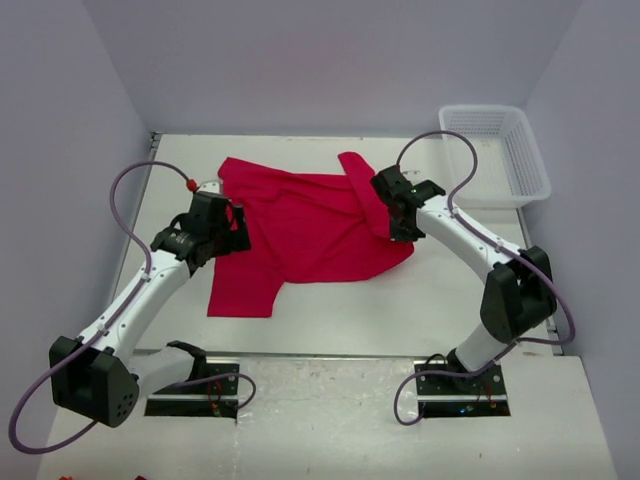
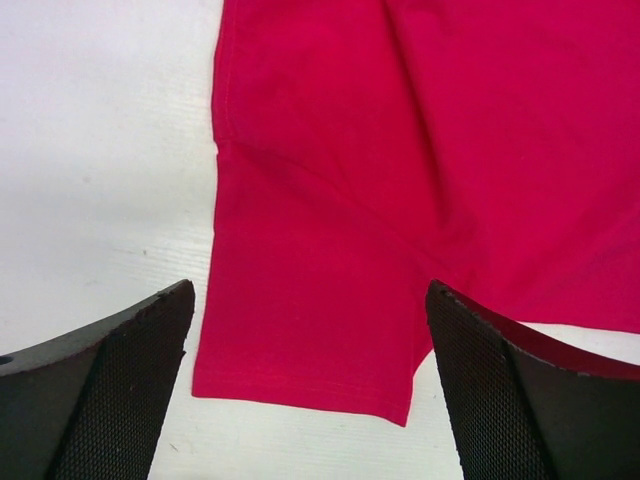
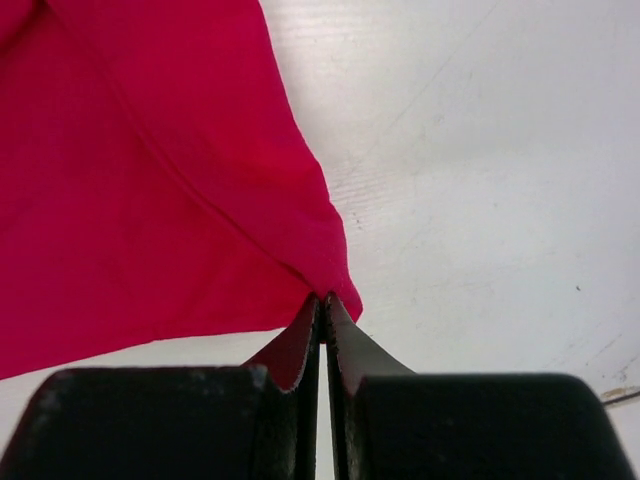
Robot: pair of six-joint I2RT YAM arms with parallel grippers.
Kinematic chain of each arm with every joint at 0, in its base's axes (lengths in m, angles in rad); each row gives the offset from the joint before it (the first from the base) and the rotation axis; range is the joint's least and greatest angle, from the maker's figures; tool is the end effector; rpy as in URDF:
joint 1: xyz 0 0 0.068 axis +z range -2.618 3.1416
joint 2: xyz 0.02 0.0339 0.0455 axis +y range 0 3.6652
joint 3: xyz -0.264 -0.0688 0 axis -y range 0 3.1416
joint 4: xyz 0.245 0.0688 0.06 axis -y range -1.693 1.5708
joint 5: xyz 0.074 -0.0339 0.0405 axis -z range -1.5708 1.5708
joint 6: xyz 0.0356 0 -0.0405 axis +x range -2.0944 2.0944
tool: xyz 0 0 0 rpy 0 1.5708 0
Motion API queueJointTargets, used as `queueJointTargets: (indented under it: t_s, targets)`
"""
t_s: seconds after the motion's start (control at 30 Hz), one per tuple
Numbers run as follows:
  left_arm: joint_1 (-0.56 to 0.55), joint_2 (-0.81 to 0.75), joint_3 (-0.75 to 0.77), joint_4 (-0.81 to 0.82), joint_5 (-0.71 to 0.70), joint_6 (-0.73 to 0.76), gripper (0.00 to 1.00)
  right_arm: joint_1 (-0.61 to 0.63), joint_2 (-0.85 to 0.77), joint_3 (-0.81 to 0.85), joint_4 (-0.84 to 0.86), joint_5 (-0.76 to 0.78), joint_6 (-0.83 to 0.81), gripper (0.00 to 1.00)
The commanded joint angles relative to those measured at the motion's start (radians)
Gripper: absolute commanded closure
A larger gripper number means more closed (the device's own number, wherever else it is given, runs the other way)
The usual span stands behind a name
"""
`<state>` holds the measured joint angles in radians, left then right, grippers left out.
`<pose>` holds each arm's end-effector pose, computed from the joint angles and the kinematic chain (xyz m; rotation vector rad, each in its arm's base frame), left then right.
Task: Fold and stack the t-shirts
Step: Flatten out the tshirt
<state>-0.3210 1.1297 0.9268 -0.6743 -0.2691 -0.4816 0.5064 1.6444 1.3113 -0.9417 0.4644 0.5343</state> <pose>0.2199 -0.0631 0.2783 -0.3100 2.3861 -0.0398 0.2888 0.1420 0.2522 0.1298 2.6359 -0.3456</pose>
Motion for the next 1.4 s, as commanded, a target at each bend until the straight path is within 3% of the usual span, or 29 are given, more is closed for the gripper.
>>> queueJointTargets:
  t_s: [0.0, 0.17, 0.3, 0.53, 0.67, 0.9, 1.37]
  targets:
    - [0.002, 0.013, -0.009, -0.039, 0.042, -0.076, 0.03, -0.009, -0.058, 0.066, -0.026, 0.011, -0.008, 1.0]
    - [0.002, 0.021, -0.006, -0.139, -0.012, -0.141, 0.09, -0.028, -0.067, 0.101, -0.028, -0.032, -0.039, 1.0]
    - [0.003, 0.025, -0.039, -0.227, -0.003, -0.207, 0.23, -0.029, -0.075, 0.105, -0.011, -0.067, -0.056, 1.0]
    - [0.003, 0.131, -0.031, -0.393, -0.107, -0.305, 0.25, -0.039, -0.113, 0.042, 0.064, -0.132, -0.097, 1.0]
    - [0.013, 0.209, -0.058, -0.386, -0.075, -0.337, 0.25, -0.049, -0.12, 0.029, 0.089, -0.162, -0.12, 1.0]
    - [0.062, 0.28, -0.137, -0.288, 0.025, -0.388, 0.38, -0.069, -0.158, 0.039, 0.104, -0.213, -0.138, 1.0]
    - [0.177, 0.317, -0.207, -0.148, 0.168, -0.262, 0.43, -0.077, -0.205, 0.005, 0.124, -0.24, -0.142, 1.0]
